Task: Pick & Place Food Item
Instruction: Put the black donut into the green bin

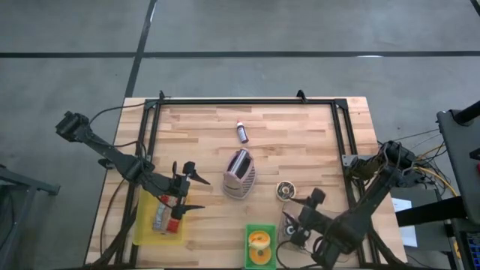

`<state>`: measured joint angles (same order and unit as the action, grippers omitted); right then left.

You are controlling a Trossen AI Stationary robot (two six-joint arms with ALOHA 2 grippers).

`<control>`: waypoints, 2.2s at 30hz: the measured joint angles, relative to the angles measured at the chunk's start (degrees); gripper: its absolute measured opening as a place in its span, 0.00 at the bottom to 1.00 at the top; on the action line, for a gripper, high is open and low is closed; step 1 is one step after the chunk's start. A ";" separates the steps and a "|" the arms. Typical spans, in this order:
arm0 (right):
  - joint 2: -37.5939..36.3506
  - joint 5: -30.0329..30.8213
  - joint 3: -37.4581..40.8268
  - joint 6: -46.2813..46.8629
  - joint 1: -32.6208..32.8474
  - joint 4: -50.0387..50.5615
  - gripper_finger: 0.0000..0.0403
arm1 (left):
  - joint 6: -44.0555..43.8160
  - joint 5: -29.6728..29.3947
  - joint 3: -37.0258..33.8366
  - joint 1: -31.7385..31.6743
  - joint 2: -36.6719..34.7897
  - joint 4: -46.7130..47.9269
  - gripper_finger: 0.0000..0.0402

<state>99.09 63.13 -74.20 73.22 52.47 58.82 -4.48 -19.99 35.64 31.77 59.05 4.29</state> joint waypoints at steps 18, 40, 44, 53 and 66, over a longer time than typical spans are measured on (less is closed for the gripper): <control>-0.52 -3.27 -3.40 -3.98 -6.23 13.85 0.56 | 2.17 -6.41 0.00 0.00 -0.02 -1.54 0.95; -15.56 -12.12 -1.45 -20.94 -14.65 14.21 0.56 | 11.17 -12.46 0.02 -0.02 -0.11 -7.02 0.95; -18.07 -16.16 -0.39 -23.22 -17.11 13.97 0.56 | 11.13 -12.47 -0.06 -0.02 -0.11 -6.81 0.95; -20.27 -26.41 -0.19 -31.19 -24.14 10.16 0.56 | 11.07 -15.19 -0.46 -0.02 -0.11 -4.68 0.95; -20.37 -49.30 2.56 -41.16 -32.88 0.84 0.56 | 11.11 -15.56 -2.25 -0.11 -0.24 -5.96 0.95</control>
<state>78.72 13.83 -71.64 32.07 19.59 59.66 6.63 -35.55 33.39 31.66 58.81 -1.67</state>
